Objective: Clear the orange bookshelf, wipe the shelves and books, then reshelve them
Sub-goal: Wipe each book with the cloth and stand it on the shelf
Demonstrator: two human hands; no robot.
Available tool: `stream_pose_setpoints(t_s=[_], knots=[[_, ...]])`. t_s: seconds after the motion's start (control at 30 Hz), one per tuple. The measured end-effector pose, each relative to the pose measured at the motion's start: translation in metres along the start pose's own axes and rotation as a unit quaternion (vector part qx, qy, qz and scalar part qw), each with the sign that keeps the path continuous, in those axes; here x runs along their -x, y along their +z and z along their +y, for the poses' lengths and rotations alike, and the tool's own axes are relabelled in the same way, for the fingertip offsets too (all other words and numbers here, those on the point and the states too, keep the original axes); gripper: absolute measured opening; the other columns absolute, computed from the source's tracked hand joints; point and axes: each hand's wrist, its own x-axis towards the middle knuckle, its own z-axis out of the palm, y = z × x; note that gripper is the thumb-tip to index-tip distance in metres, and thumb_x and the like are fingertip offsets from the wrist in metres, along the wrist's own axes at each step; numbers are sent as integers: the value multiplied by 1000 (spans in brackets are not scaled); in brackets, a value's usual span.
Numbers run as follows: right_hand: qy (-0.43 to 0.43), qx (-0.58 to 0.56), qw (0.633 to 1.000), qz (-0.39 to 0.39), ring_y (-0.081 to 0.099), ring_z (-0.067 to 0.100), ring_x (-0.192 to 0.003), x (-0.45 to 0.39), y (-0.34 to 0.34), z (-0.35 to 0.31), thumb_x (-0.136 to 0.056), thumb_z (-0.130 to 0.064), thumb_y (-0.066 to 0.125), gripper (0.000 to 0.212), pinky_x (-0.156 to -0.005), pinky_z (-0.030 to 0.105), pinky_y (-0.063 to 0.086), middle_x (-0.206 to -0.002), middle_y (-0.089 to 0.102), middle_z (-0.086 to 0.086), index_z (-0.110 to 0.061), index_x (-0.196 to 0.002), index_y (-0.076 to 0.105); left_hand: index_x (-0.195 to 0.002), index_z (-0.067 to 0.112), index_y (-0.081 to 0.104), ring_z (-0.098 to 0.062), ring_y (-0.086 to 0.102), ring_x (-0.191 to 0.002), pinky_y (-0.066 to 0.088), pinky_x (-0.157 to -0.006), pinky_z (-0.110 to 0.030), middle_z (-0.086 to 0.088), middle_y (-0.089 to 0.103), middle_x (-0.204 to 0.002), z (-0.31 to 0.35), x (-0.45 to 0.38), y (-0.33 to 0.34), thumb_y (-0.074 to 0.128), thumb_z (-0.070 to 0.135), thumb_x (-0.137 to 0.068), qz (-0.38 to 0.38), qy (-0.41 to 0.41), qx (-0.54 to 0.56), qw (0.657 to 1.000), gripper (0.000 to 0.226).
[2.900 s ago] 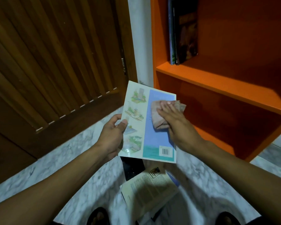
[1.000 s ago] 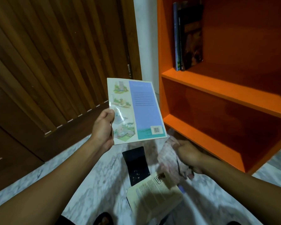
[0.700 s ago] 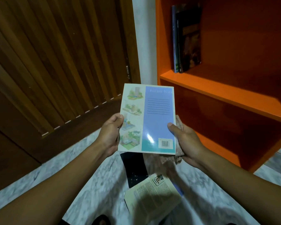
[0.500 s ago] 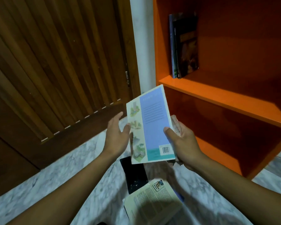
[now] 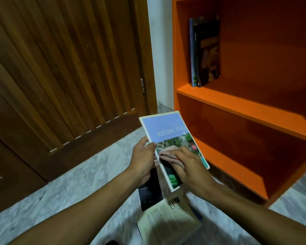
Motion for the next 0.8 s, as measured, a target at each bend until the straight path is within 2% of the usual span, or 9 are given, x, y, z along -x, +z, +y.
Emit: stream_pose_setpoints(t_s=[0.1,0.2,0.23,0.3,0.4,0.5,0.57,0.67,0.8], knots=[[39,-40,998,6,58,0,-111,0,2,-6,-98,-12,58,29,-99,14,44,-118,63,-4,-19,-126,64,-108,17,68,-38,69,-98,59,-84,-51,-14,73,-107,-6,-3,-2,43,11,-103,16,34,-49,998,26],[146,-157,976,16,65,-3,-97,-9,-9,-5,-100,-14,56,14,-83,21,52,-117,71,2,-7,-107,66,-105,12,68,-27,72,-83,58,-71,-35,-14,75,-100,-4,-6,-4,44,11,-103,21,40,-48,998,24],[176,-166,970,38,66,6,-87,-15,-16,-1,-101,-18,55,16,-74,31,50,-114,71,13,-5,-98,63,-104,10,67,-27,71,-81,57,-72,-36,-16,75,-98,-3,-9,-6,44,10,-103,19,41,-47,998,23],[233,-209,945,94,56,18,-71,-26,-35,6,-100,-26,55,20,-62,32,40,-103,67,27,-9,-90,61,-105,7,66,-28,71,-82,56,-74,-38,-16,75,-97,-4,-12,-11,44,9,-103,7,56,-64,996,22],[281,-281,895,204,67,34,-79,-40,-71,6,-103,-26,48,19,-71,48,54,-99,69,27,-13,-100,63,-105,8,64,-19,72,-79,56,-65,-27,-10,75,-95,-5,-11,-18,42,8,-104,-13,72,-81,994,22],[198,-139,930,275,63,37,-74,-46,-97,10,-104,-34,40,27,-63,54,54,-97,65,20,-15,-115,55,-105,15,64,-13,73,-81,55,-67,-25,-3,76,-93,-6,-10,-19,41,8,-105,-29,74,-83,993,24],[93,-18,958,270,60,28,-90,-45,-99,15,-104,-29,40,29,-74,50,51,-113,64,11,-19,-128,53,-102,18,65,-15,72,-83,57,-72,-30,-2,76,-92,-6,-9,-18,41,8,-105,-32,76,-79,994,26],[16,76,983,169,44,11,-124,-41,-81,23,-102,-15,45,35,-108,47,38,-138,55,2,-22,-135,55,-101,21,67,-30,68,-95,54,-87,-47,-9,75,-103,-5,-9,-12,42,11,-105,-37,72,-60,995,27],[30,68,994,74,31,19,-146,-22,-38,35,-101,-11,51,33,-120,41,27,-150,45,-3,-20,-131,61,-101,15,63,-19,69,-72,57,-71,-37,-8,73,-92,-2,-12,-9,40,10,-105,-29,57,-2,998,23]])
